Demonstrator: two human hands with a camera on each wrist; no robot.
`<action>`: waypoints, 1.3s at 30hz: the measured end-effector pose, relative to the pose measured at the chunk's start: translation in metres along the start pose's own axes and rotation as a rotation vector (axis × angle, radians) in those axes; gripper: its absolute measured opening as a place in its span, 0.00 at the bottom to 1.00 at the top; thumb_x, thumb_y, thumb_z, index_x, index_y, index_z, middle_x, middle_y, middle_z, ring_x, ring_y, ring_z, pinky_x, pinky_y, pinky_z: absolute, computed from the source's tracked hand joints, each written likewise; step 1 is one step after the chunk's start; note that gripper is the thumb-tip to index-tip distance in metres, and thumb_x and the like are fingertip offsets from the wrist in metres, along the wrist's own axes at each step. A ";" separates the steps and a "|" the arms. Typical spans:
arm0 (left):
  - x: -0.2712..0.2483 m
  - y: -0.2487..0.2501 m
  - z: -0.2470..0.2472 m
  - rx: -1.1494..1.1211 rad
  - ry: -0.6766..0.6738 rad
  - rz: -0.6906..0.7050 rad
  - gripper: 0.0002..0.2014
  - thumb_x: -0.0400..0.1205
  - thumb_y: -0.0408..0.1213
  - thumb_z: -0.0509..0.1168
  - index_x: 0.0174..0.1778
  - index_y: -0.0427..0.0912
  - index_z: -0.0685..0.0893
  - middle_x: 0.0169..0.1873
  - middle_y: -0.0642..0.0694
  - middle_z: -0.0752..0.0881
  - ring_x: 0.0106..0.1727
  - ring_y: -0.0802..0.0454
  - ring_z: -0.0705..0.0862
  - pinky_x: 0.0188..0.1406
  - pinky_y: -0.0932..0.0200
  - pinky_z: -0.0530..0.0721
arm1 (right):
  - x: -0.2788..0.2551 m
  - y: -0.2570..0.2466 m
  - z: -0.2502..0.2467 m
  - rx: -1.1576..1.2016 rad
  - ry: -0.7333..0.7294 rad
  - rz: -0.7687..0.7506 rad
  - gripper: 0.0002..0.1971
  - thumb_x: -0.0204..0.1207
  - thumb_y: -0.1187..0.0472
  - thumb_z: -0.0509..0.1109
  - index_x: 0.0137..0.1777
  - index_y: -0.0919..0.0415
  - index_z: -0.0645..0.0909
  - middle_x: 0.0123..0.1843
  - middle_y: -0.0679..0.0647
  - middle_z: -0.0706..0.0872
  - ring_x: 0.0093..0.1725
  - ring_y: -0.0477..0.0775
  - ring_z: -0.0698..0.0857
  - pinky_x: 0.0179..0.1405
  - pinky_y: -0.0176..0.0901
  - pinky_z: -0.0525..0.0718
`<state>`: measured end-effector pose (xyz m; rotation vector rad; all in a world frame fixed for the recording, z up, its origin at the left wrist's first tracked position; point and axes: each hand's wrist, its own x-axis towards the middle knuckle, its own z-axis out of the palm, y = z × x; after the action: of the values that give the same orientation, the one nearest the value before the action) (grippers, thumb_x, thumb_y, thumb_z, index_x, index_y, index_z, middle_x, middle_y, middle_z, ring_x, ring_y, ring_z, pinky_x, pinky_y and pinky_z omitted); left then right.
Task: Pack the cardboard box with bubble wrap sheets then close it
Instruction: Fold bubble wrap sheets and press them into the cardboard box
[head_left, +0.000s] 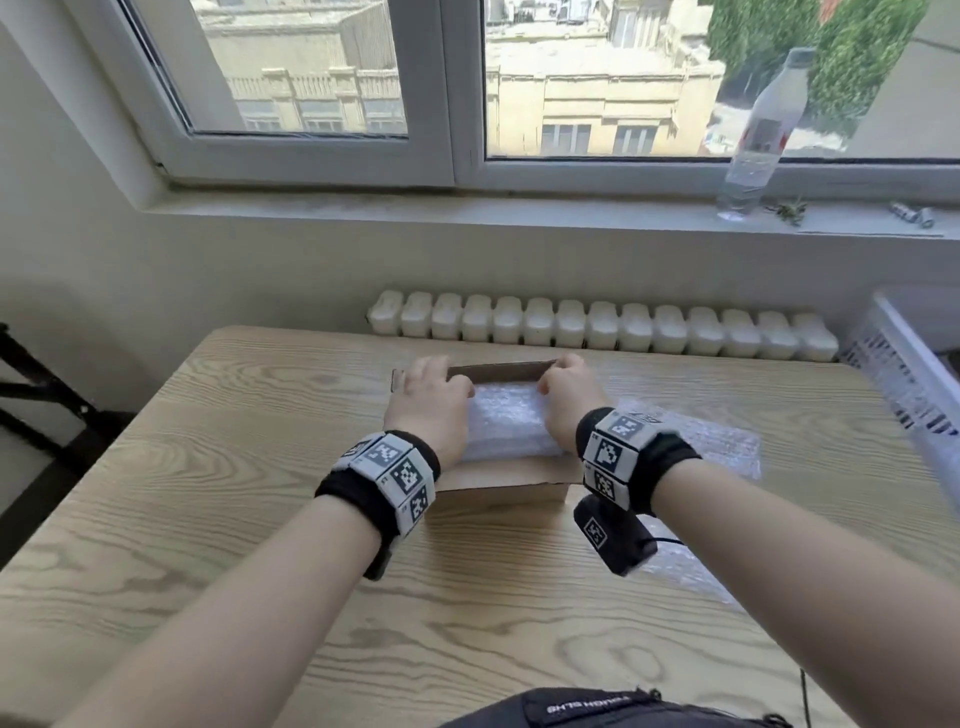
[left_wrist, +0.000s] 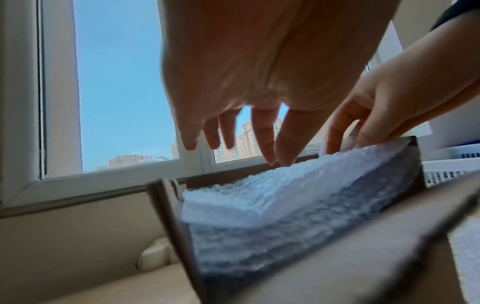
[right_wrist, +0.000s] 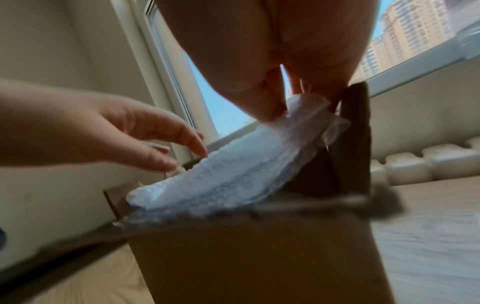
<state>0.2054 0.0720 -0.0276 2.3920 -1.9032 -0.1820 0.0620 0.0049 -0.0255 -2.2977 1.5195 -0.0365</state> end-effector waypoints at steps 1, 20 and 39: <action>0.000 0.002 0.006 0.002 -0.043 0.036 0.20 0.82 0.34 0.57 0.71 0.47 0.74 0.79 0.42 0.63 0.81 0.43 0.57 0.79 0.46 0.57 | 0.001 0.000 0.004 -0.034 -0.013 -0.006 0.14 0.77 0.76 0.60 0.61 0.71 0.78 0.69 0.61 0.70 0.62 0.59 0.77 0.59 0.41 0.79; 0.001 0.023 0.046 -0.028 -0.438 -0.131 0.24 0.87 0.49 0.41 0.74 0.41 0.67 0.76 0.26 0.60 0.76 0.24 0.60 0.74 0.35 0.66 | -0.011 -0.018 0.040 -0.215 -0.222 0.025 0.19 0.77 0.66 0.63 0.68 0.62 0.72 0.70 0.64 0.67 0.71 0.66 0.67 0.66 0.56 0.74; 0.035 0.008 0.079 -0.141 -0.508 -0.174 0.25 0.83 0.50 0.45 0.75 0.44 0.62 0.75 0.21 0.62 0.70 0.23 0.72 0.69 0.36 0.73 | 0.034 -0.015 0.048 -0.181 -0.470 0.143 0.30 0.80 0.56 0.60 0.80 0.54 0.54 0.77 0.69 0.64 0.77 0.70 0.64 0.74 0.60 0.67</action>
<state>0.1945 0.0370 -0.1061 2.5840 -1.7618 -0.9835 0.1002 -0.0060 -0.0712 -2.1159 1.4706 0.6560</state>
